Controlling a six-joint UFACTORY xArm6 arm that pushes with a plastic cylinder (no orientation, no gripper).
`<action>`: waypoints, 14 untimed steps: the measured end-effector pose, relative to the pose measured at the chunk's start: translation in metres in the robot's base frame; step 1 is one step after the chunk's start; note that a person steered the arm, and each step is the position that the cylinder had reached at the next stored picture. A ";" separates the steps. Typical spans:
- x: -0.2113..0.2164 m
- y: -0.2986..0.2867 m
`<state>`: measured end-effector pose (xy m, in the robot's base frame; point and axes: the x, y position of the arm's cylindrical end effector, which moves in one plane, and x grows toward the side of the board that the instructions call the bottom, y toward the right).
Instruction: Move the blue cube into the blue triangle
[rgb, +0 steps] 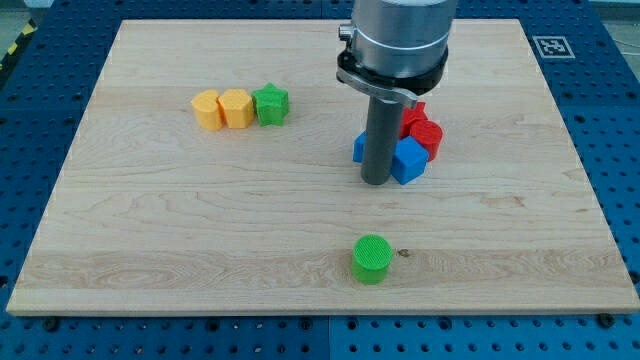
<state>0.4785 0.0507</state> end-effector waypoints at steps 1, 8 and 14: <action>-0.032 -0.009; 0.003 0.067; -0.011 0.015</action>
